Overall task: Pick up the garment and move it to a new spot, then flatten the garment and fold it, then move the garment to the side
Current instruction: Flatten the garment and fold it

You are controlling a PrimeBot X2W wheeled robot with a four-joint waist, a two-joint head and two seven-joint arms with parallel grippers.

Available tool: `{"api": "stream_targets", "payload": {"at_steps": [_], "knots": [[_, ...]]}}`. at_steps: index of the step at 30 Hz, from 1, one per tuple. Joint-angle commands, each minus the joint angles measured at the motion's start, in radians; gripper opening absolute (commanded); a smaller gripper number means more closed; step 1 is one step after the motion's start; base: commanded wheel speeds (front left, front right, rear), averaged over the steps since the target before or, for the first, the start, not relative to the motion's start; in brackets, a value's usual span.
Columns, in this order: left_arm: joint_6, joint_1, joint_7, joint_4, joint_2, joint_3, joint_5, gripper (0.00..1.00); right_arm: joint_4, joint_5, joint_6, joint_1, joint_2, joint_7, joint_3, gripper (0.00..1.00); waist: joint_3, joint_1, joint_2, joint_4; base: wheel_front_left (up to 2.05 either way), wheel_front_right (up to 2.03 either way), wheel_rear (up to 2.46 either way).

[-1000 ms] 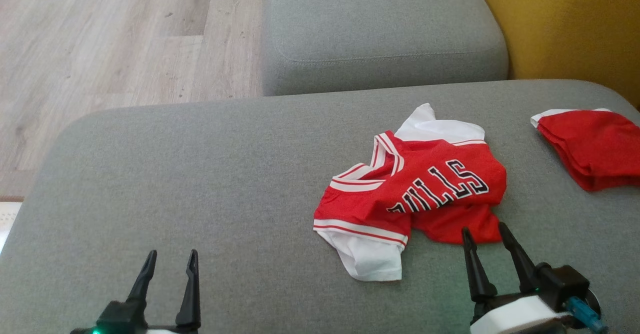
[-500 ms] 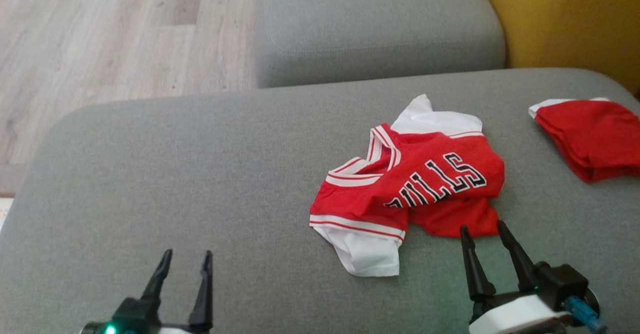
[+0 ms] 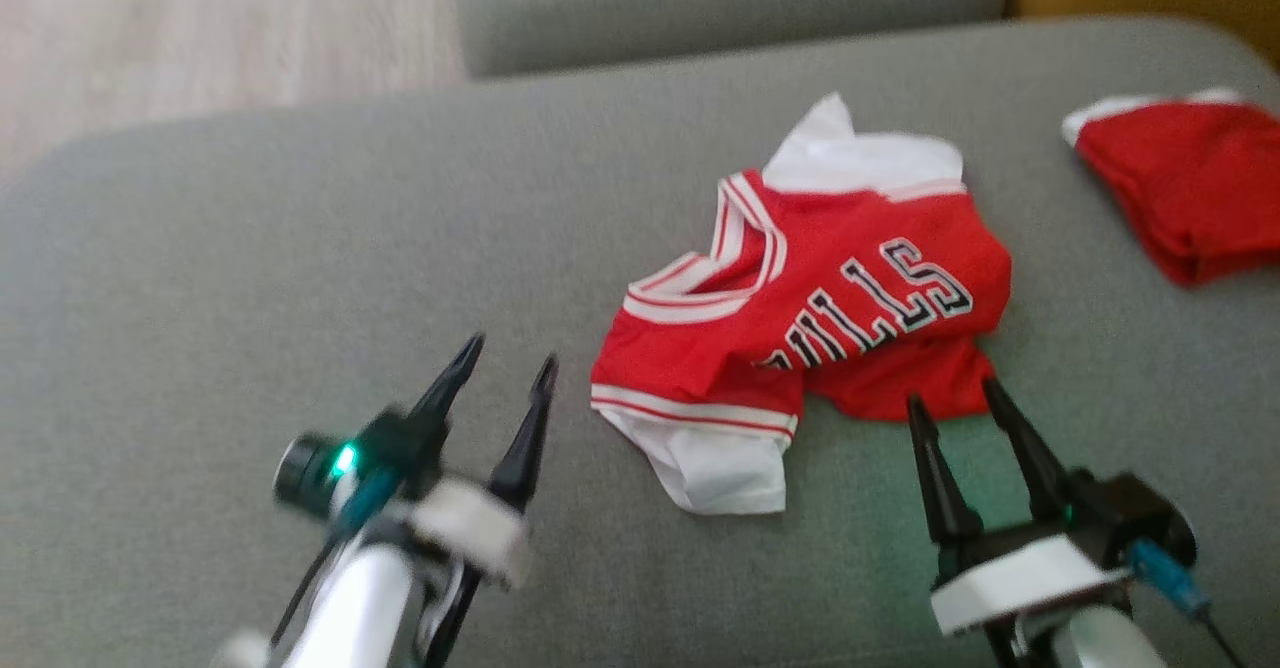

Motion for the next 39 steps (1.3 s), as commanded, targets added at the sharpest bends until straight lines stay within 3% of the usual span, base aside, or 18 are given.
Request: {"api": "stream_targets", "payload": {"at_steps": [1, 12, 22, 23, 24, 26, 30, 35, 39], "knots": [[-0.008, -0.095, -0.009, 0.007, -0.002, 0.014, -0.006, 1.0, -0.04, -0.008, 0.007, -0.064, -0.016, -0.009, 0.03, 1.0, 0.059, 0.0, 0.0, -0.024, 0.0, 0.0, 0.0], [-0.048, -0.512, 0.023, 0.506, -0.002, -0.157, -0.068, 1.0, -0.065, -0.022, 0.007, -0.164, -0.022, -0.009, 0.048, 1.0, 0.233, 0.0, 0.0, -0.13, 0.0, 0.0, 0.0], [-0.049, -0.621, 0.018, 0.683, 0.025, -0.366, -0.19, 1.0, -0.068, -0.023, 0.007, -0.176, -0.003, -0.009, 0.027, 1.0, 0.258, 0.0, 0.0, -0.184, 0.0, 0.0, 0.0], [-0.049, -0.628, 0.016, 0.69, 0.03, -0.381, -0.198, 0.13, -0.067, -0.022, 0.007, -0.178, -0.001, -0.009, 0.026, 1.0, 0.254, 0.0, 0.0, -0.186, 0.0, 0.0, 0.0], [-0.049, -0.632, 0.013, 0.695, 0.034, -0.395, -0.208, 0.0, -0.065, -0.022, 0.007, -0.179, 0.002, -0.009, 0.025, 1.0, 0.25, 0.0, 0.0, -0.188, 0.0, 0.0, 0.0], [-0.049, -0.637, 0.009, 0.697, 0.037, -0.414, -0.239, 0.0, -0.061, -0.02, 0.007, -0.178, 0.008, -0.009, 0.026, 1.0, 0.235, 0.0, 0.0, -0.19, 0.0, 0.0, 0.0], [-0.05, -0.647, 0.005, 0.621, 0.024, -0.402, -0.4, 0.0, -0.052, -0.014, 0.007, -0.17, 0.018, -0.009, 0.03, 1.0, 0.193, 0.0, 0.0, -0.191, 0.0, 0.0, 0.0], [-0.05, -0.693, 0.036, 0.404, 0.021, -0.374, -0.644, 0.0, -0.032, -0.008, 0.007, -0.146, 0.028, -0.009, 0.049, 1.0, 0.113, 0.0, 0.0, -0.198, 0.0, 0.0, 0.0], [-0.05, -0.731, 0.08, 0.269, 0.017, -0.337, -0.774, 0.0, -0.024, -0.004, 0.007, -0.133, 0.032, -0.009, 0.055, 1.0, 0.069, 0.0, 0.0, -0.211, 0.0, 0.0, 0.0]]}}
